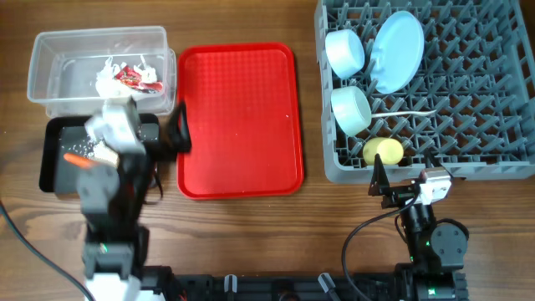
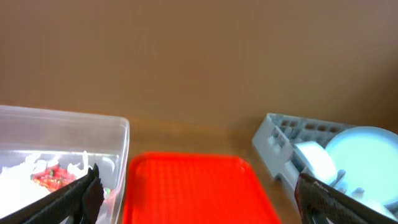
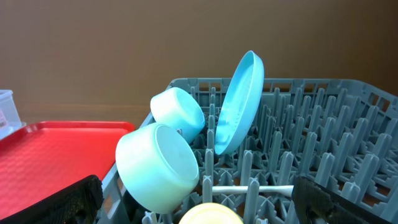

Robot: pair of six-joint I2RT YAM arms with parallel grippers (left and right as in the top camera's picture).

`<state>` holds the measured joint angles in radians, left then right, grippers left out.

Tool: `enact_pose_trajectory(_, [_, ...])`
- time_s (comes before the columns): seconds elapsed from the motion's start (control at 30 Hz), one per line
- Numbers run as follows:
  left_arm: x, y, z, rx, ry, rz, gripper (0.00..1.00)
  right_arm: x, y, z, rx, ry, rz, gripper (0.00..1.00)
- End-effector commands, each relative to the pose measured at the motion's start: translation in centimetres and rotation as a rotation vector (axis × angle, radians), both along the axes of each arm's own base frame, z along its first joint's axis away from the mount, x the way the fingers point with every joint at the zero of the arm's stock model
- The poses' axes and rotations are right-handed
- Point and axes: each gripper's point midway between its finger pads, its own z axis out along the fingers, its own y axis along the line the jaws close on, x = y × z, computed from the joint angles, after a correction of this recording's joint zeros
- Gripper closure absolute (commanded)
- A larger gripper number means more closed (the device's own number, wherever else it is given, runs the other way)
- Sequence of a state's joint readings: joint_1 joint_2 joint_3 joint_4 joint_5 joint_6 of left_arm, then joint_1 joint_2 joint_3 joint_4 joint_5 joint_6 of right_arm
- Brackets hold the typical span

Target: Sort waste into correct bins and load items into the dishwasher rack

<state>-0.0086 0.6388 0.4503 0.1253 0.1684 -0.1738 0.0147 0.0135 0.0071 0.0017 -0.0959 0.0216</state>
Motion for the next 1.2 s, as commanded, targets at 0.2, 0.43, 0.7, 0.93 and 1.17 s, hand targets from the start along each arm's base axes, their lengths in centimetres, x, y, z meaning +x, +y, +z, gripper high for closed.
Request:
enact_pose_trajectory(0.2, [-5.1,1.6,-6.3,0.074,-0.146,0.072,0.00,0.0,0.0,0.2,0.006,-0.011,-0.005,0.00])
enact_pose_trajectory(0.43, [-5.7,1.9,-9.2,0.074,-0.079,0.084,0.00,0.0,0.0,0.2,0.005,-0.011,-0.005,0.00])
enact_pose_trajectory(0.7, [-5.7,1.9,-10.9,0.070,-0.008,0.082,0.00,0.0,0.0,0.2,0.006,-0.011,-0.005,0.00])
enact_pose_trajectory(0.93, [-5.7,1.9,-11.0,0.070,-0.006,0.082,0.00,0.0,-0.1,0.2,0.006,-0.011,-0.005,0.00])
enact_pose_trajectory(1.17, [-5.7,1.9,-11.0,0.070,-0.007,0.082,0.00,0.0,0.0,0.2,0.005,-0.011,-0.005,0.00])
